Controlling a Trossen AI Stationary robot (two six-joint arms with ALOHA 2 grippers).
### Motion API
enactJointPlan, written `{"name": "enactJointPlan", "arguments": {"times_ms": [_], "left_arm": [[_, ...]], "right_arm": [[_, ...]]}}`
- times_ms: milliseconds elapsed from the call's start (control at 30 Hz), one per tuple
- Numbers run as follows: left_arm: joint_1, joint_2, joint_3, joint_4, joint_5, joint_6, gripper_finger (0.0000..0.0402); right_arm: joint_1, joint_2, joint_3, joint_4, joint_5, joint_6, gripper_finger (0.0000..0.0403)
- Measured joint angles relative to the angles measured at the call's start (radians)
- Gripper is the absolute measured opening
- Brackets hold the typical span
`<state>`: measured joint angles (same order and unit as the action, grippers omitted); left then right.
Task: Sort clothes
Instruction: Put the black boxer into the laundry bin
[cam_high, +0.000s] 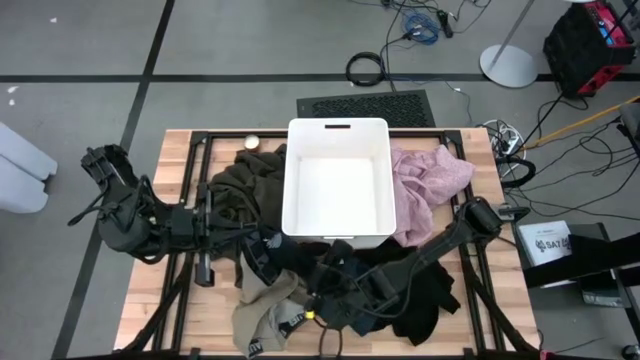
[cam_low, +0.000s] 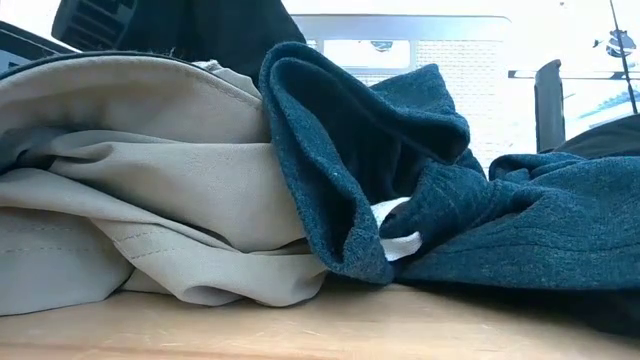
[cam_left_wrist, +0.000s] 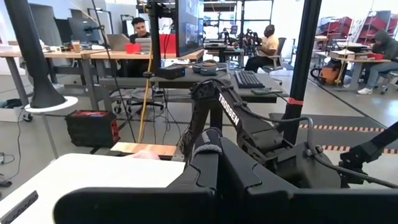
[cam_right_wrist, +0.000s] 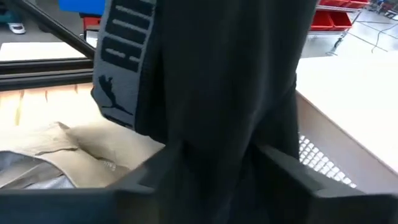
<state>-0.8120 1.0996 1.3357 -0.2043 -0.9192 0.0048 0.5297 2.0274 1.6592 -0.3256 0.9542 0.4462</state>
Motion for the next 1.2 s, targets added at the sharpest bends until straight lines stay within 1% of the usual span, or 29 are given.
{"name": "enactJointPlan", "arguments": {"times_ms": [33, 133, 167, 200, 267, 333, 433, 533, 633, 733, 767, 833, 900, 967, 1100, 1200], "left_arm": [[0.000, 0.000, 0.000, 0.000, 0.002, 0.000, 0.0006], [0.000, 0.000, 0.000, -0.007, 0.016, 0.000, 0.0006], [0.000, 0.000, 0.000, -0.012, 0.024, -0.001, 0.0006], [0.000, 0.000, 0.000, -0.015, 0.027, -0.001, 0.0006], [0.000, 0.000, 0.000, -0.017, 0.035, -0.002, 0.0006], [-0.002, -0.002, 0.000, -0.017, 0.050, -0.002, 0.0006], [-0.021, -0.015, 0.000, -0.017, 0.055, 0.001, 0.0006], [-0.033, -0.031, 0.000, -0.013, 0.055, 0.004, 0.0006], [-0.037, -0.037, 0.000, -0.013, 0.055, 0.018, 0.0006], [-0.044, -0.037, 0.000, -0.028, 0.055, 0.027, 0.0006], [-0.049, -0.037, 0.000, -0.042, 0.058, 0.020, 0.0006], [-0.055, -0.036, 0.000, -0.101, 0.093, -0.030, 0.0006], [-0.058, -0.027, 0.000, -0.187, 0.142, -0.115, 0.0006], [-0.064, -0.007, 0.000, -0.275, 0.177, -0.210, 0.0006], [-0.092, 0.081, 0.000, -0.416, 0.207, -0.368, 0.0006], [-0.103, 0.183, 0.000, -0.438, 0.270, -0.408, 0.0006]], "right_arm": [[-0.004, 0.000, 0.000, 0.001, -0.006, -0.010, 0.0131], [-0.010, 0.000, 0.000, 0.009, -0.053, -0.069, 0.0034], [-0.010, -0.002, 0.000, 0.013, -0.067, -0.091, 0.0018], [-0.007, -0.006, 0.000, 0.011, -0.075, -0.096, 0.0013], [0.003, -0.022, 0.021, -0.054, -0.090, -0.097, 0.0006], [0.017, -0.050, 0.075, -0.154, -0.092, -0.103, 0.0002], [0.040, -0.108, 0.193, -0.353, -0.066, -0.087, 0.0001], [0.059, -0.140, 0.317, -0.536, -0.036, -0.083, 0.0000], [0.067, -0.158, 0.426, -0.674, -0.018, -0.091, 0.0000], [0.067, -0.173, 0.498, -0.769, -0.019, -0.075, 0.0000], [0.070, -0.174, 0.512, -0.791, -0.032, -0.059, 0.0000], [0.079, -0.170, 0.520, -0.833, -0.100, -0.014, 0.0000], [0.095, -0.162, 0.511, -0.849, -0.186, 0.044, 0.0000], [0.120, -0.151, 0.488, -0.853, -0.245, 0.099, 0.0000], [0.181, -0.101, 0.446, -0.834, -0.277, 0.203, 0.0000], [0.222, -0.056, 0.422, -0.764, -0.283, 0.226, 0.0000]]}}
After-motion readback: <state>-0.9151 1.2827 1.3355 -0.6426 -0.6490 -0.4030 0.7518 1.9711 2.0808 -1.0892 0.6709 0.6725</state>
